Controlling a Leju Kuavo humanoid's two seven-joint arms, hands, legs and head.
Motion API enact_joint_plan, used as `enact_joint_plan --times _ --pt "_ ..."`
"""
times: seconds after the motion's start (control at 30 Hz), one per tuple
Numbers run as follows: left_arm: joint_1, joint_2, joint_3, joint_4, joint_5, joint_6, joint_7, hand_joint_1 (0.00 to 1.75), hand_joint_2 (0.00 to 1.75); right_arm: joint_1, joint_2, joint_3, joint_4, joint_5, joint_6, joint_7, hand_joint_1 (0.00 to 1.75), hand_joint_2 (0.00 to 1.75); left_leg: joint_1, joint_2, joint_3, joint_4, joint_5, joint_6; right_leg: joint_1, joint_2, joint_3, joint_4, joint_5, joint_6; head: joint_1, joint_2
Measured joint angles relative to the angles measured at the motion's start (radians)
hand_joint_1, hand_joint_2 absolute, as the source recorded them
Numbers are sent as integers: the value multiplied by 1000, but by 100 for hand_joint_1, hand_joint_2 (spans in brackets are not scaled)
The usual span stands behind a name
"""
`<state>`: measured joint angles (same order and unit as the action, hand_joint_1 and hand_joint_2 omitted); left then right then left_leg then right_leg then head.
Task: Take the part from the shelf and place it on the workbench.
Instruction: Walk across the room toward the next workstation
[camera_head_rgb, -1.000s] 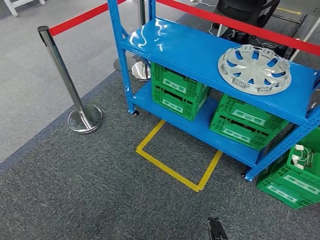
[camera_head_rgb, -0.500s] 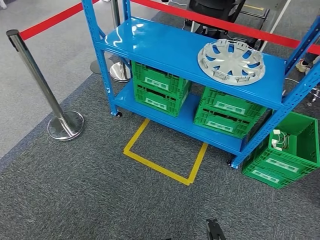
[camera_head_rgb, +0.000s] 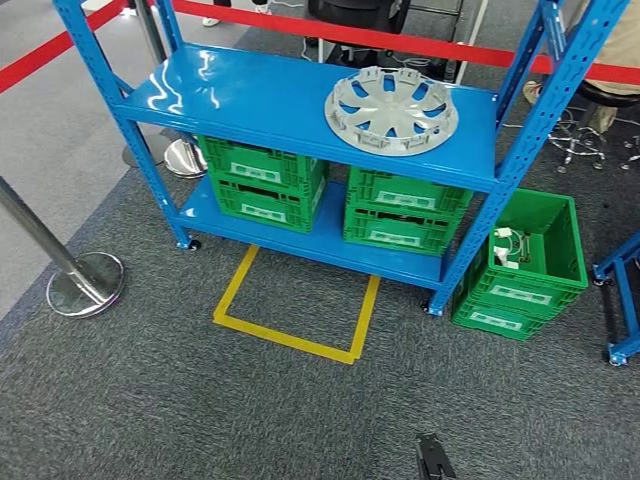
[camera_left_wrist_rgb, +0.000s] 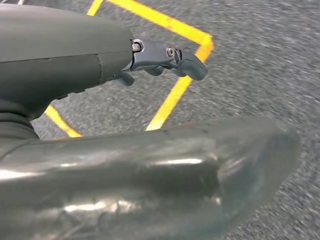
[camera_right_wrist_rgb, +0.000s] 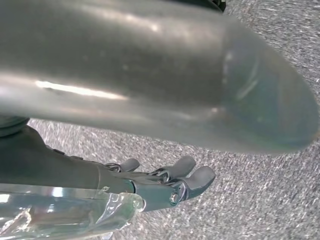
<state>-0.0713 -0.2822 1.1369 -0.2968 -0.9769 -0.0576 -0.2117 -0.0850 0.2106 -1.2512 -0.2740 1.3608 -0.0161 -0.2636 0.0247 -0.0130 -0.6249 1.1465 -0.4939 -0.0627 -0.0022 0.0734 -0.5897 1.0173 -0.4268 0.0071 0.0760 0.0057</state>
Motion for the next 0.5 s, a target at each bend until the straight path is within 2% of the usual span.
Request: enact_joint_plan --times 0.03,0.1,0.17,0.2,0.23,0.27,0.3,0.33,0.37,0.4,0.43,0.47,0.5 --pt "0 -1 0 0 -1 0 0 0 0 -1 0 0 0 -1 1 0 0 0 4 -19 30 -67 24 -1 -1 12 -3 6 -2 6 -1 0" --pt "-2 -2 1 0 -1 0 0 0 0 -1 0 0 0 -2 2 0 0 0 8 -47 62 -137 36 5 -2 32 -12 13 -3 18 -3 0" --pt "-4 -3 1 0 -1 0 0 0 0 4 0 0 0 -2 2 1 0 0 5 -38 64 -142 33 22 -4 44 -20 10 -1 28 -2 0" --pt "-4 -4 1 0 -1 0 0 0 0 8 0 0 0 -2 2 1 0 0 5 -30 64 -143 34 30 -4 33 -23 13 -3 32 -1 0" --pt "-5 -4 1 0 -1 0 0 0 0 10 0 0 0 -2 2 1 0 0 6 -21 65 -144 35 37 -4 12 -32 30 -15 37 3 0" --pt "-4 -4 1 0 -1 0 0 0 0 9 0 0 0 -2 2 1 0 0 7 -12 65 -145 36 43 -3 -14 -49 69 -39 40 7 0" --pt "-3 -4 2 0 -2 0 0 0 0 7 0 0 0 -2 2 2 0 0 6 -1 65 -145 35 46 -1 -42 -77 129 -72 44 12 0" --pt "-1 -3 2 0 -3 0 0 0 0 5 0 0 0 -2 2 2 0 0 5 11 65 -145 34 48 -2 -56 -111 199 -106 46 15 0" --pt "0 -3 2 0 -4 0 0 0 0 3 0 0 0 -2 2 2 0 0 5 23 66 -144 33 49 -3 -62 -140 260 -129 48 16 0" --pt "1 -3 2 0 -6 0 0 0 0 3 0 0 0 -2 2 3 0 0 4 35 67 -144 31 49 -3 -65 -156 292 -134 48 16 0" --pt "1 -3 2 0 -8 0 0 0 0 4 0 0 0 -2 2 4 0 0 4 45 69 -144 29 49 -4 -66 -151 285 -120 47 16 0" --pt "1 -4 2 0 -9 0 0 0 0 5 0 0 0 -2 2 5 0 0 4 54 73 -144 27 47 -3 -71 -127 239 -90 45 17 0" --pt "0 -4 2 0 -10 0 0 0 0 6 0 0 0 -3 2 6 0 0 4 62 78 -144 23 44 -2 -85 -90 169 -54 41 18 0"
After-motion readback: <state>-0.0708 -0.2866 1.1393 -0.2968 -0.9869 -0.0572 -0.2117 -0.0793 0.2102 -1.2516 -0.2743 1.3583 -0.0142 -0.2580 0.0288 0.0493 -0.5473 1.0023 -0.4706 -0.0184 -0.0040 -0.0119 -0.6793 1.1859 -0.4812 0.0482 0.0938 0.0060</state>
